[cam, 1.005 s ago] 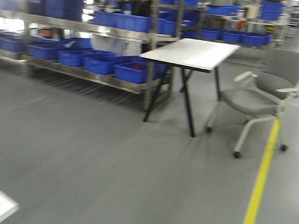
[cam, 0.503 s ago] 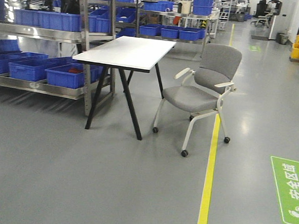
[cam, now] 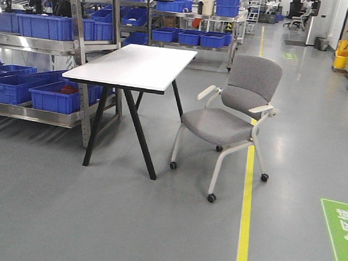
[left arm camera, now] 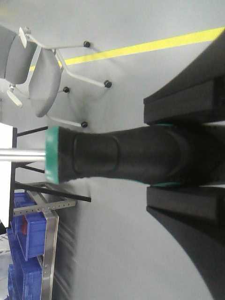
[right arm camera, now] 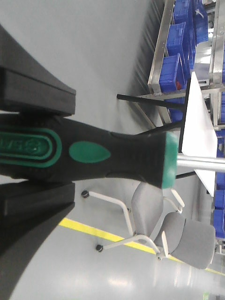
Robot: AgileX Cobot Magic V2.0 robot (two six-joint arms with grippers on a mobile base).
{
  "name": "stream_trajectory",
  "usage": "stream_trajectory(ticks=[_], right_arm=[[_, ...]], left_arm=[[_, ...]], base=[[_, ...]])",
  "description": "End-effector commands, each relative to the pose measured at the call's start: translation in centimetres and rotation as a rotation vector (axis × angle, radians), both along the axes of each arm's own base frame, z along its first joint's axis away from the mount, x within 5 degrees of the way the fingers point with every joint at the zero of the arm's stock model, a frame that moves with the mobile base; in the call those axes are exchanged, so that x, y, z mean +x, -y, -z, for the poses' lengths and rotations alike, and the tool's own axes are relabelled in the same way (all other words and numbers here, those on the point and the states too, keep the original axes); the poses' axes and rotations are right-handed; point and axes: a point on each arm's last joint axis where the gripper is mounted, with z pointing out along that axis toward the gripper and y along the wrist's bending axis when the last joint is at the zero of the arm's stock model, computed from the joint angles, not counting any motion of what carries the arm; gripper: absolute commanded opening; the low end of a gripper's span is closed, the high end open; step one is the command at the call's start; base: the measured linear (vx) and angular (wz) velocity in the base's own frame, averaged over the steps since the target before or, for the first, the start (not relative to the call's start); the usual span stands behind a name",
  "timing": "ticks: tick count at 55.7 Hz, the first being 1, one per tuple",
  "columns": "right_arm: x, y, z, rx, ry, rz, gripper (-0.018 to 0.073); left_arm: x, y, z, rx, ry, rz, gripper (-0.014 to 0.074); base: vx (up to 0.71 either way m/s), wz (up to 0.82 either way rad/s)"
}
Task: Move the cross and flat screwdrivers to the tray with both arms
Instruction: 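Drive the base to the roller shelf holding both screwdrivers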
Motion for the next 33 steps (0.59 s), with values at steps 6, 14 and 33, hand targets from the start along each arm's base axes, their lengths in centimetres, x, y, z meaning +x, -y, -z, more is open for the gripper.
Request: stream_trajectory(ticks=[6, 14, 33], right_arm=[[-0.07, 0.1, -1.88, 0.013, 0.125, 0.009, -0.0008], [-0.07, 0.1, -1.88, 0.013, 0.125, 0.009, -0.0008], [-0.07, 0.1, -1.88, 0.013, 0.125, 0.009, -0.0008]], left_arm=[[0.18, -0.08, -1.66, -0.019, 0.112, -0.014, -0.0003], [0.18, -0.08, -1.66, -0.019, 0.112, -0.014, -0.0003], [0.18, -0.08, -1.66, -0.019, 0.112, -0.014, -0.0003]], base=[[0.52, 0.14], [0.53, 0.27], [0.54, 0.55]])
